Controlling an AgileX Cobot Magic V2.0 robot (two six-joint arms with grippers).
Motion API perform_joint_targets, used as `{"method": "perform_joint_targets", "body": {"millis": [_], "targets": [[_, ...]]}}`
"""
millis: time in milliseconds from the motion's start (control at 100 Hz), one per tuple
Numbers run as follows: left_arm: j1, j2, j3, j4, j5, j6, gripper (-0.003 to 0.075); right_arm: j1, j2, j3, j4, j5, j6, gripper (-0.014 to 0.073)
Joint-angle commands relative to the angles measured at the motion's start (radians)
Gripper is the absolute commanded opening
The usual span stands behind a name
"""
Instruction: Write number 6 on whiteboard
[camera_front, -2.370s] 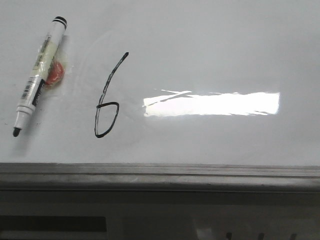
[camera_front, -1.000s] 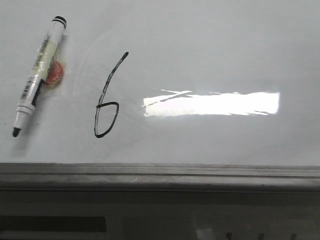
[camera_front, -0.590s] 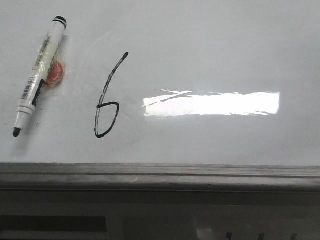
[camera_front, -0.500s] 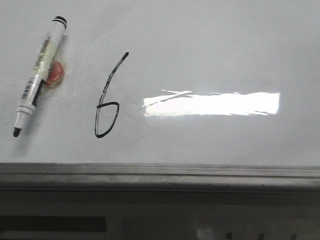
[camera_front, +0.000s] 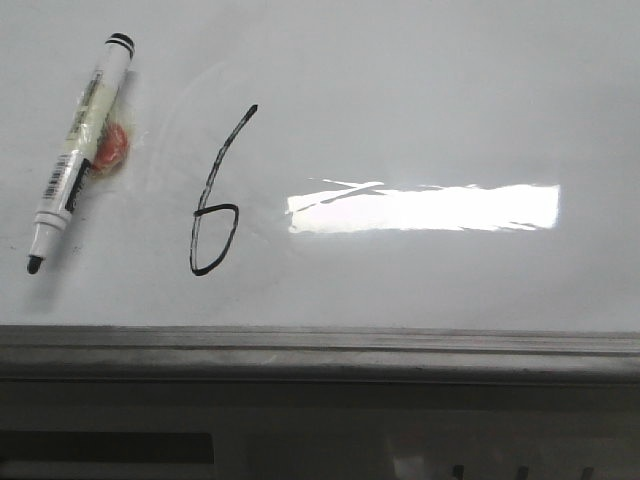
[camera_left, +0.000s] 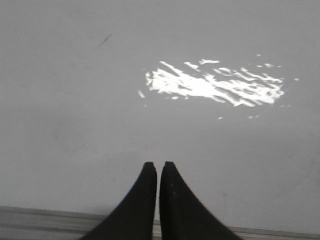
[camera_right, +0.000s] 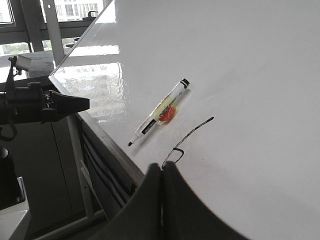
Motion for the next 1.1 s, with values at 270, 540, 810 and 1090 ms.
{"method": "perform_joint_targets", "body": {"millis": [270,540,810,1090], "targets": [[0.036,-0.031,0.025,0.176,0.005,-0.016,-0.002,-0.007,0.007,-0.028,-0.011,-0.067,-0.006,-0.0064],[0.036,-0.031,0.025,0.178,0.005,-0.02,-0.002,-0.007,0.007,-0.028,-0.011,-0.067,-0.006,-0.0064],[0.036,-0.031,0.025,0.171,0.005,-0.02,-0.002,-0.007,0.007,-0.028,-0.011,-0.067,-0.006,-0.0064],[0.036,-0.029,0.023,0.164,0.003,-0.02,-0.002,-0.01,0.003,-0.026,-0.008,-0.079,-0.006,-0.0064]]}}
